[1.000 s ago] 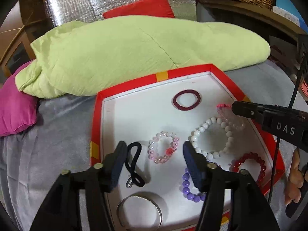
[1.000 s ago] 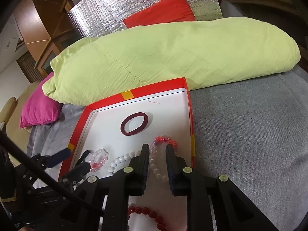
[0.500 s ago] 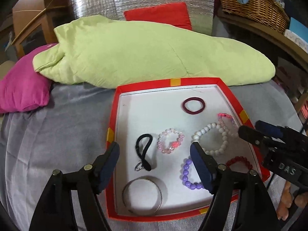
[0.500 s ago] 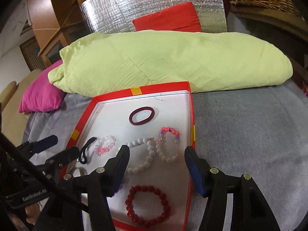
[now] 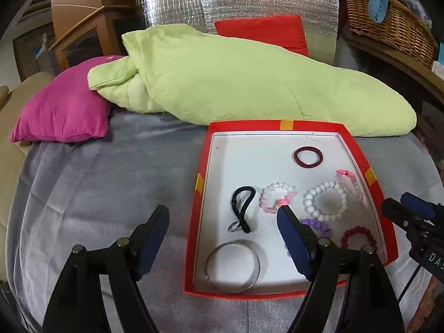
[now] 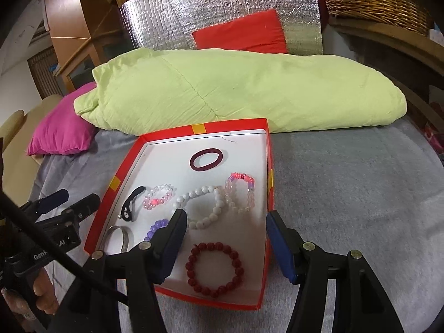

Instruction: Organize jewelry

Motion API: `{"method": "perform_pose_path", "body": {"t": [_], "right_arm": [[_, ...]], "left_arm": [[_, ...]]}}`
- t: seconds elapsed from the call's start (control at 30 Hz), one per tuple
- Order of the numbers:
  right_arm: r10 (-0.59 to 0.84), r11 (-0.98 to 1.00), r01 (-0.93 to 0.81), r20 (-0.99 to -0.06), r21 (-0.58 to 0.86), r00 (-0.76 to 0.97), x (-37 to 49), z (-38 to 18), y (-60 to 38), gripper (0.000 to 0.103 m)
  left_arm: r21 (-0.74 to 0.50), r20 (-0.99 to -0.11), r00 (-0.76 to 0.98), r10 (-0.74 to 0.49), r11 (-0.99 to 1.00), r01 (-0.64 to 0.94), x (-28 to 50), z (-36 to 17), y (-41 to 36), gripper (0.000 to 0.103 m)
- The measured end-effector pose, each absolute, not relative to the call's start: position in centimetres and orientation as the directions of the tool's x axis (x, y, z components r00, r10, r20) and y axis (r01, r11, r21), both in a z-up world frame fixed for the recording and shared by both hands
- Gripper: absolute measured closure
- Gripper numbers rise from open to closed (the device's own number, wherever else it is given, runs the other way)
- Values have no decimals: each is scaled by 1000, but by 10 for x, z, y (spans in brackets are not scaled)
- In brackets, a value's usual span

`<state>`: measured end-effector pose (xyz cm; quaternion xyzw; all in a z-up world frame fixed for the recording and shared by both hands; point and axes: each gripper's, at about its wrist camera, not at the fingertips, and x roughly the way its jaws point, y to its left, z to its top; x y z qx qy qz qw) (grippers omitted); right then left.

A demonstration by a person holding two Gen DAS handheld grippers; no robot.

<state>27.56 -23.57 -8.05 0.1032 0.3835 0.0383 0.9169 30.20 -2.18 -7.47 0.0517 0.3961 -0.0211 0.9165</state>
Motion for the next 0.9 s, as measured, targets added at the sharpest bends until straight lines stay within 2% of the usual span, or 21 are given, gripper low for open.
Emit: {"method": "perform_pose_path", "body": {"t": [0.23, 0.57, 0.9], "right_arm": [[145, 976, 13, -688, 219, 711, 255, -76, -234, 40], [145, 978, 7, -699, 210, 700, 213, -78, -221, 40], [122, 978, 40, -716, 205, 687, 168, -85, -215, 39]], "left_arm": [[70, -726, 687, -7, 994, 84, 282, -72, -18, 23], [147, -709, 703, 52, 986, 75, 239, -73, -17, 23], [110, -699, 714, 30, 992, 66, 198, -73, -11, 23]]}}
